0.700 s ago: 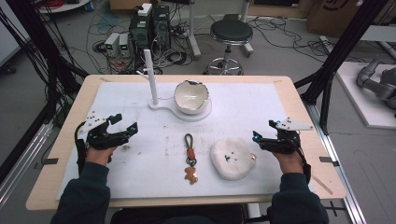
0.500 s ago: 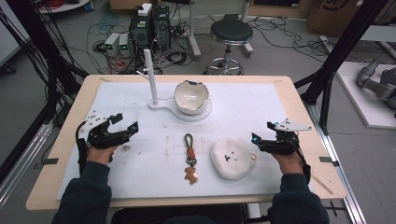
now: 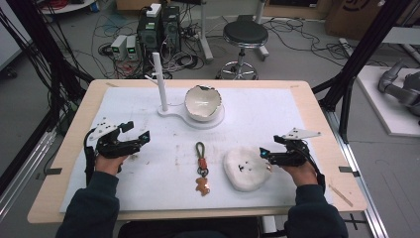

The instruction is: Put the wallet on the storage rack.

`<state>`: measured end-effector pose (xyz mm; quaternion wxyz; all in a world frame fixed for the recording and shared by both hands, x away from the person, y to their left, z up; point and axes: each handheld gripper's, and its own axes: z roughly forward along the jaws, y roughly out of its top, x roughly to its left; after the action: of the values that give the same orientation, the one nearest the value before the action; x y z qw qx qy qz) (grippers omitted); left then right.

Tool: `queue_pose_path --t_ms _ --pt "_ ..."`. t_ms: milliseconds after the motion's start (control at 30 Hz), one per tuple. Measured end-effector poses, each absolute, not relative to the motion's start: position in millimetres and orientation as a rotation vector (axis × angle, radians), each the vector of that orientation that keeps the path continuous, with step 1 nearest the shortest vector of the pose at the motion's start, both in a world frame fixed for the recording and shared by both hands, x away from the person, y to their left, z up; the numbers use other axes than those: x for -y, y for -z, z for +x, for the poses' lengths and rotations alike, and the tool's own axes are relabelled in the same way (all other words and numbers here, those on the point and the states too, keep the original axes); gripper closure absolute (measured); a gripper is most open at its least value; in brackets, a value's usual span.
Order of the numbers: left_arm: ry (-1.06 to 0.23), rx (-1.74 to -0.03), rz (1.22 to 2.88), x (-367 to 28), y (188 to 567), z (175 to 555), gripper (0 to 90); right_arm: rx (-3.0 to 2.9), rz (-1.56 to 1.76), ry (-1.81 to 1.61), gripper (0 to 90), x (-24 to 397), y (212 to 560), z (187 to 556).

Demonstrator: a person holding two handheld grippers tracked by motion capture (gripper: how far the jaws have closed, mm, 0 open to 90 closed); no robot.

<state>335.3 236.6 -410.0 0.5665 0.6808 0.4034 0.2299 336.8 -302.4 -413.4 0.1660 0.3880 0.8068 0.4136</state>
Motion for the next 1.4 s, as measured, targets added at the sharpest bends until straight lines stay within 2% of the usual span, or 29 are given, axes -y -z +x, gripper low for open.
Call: queue_pose_path --t_ms 467,600,800,867,933,967,1033,1133,1400 --pt "-0.532 -0.949 1.619 -232.7 412.0 337.0 19.8 -2.628 1.092 -1.046 20.8 277.3 437.6 340.3" --pt "-0.530 -0.954 1.626 -232.8 412.5 337.4 19.8 -2.665 1.061 -1.044 29.4 276.0 438.2 340.0" --pt "-0.516 -0.951 1.630 -232.1 413.0 337.5 19.9 -2.673 1.065 -1.047 31.3 276.1 439.0 341.1" --pt "-0.508 -0.955 1.631 -231.2 413.7 338.1 20.0 -2.674 1.066 -1.047 35.9 276.2 438.9 341.0" --pt "-0.503 -0.945 1.638 -230.3 413.6 337.7 21.0 -2.701 1.061 -1.063 51.0 276.3 436.6 341.0" --pt "-0.501 -0.941 1.638 -229.9 413.6 337.6 21.6 -2.695 1.058 -1.062 55.7 275.7 436.0 340.6" --pt "-0.489 -0.936 1.644 -229.4 414.0 337.9 24.5 -2.680 1.060 -1.075 75.4 276.1 433.2 340.2" --pt "-0.474 -0.932 1.649 -228.4 414.0 337.8 27.3 -2.651 0.999 -1.100 79.5 274.9 427.9 339.4" --pt "-0.382 -0.889 1.648 -213.2 413.5 336.7 28.6 -2.469 0.913 -1.333 80.8 276.1 407.5 334.7"
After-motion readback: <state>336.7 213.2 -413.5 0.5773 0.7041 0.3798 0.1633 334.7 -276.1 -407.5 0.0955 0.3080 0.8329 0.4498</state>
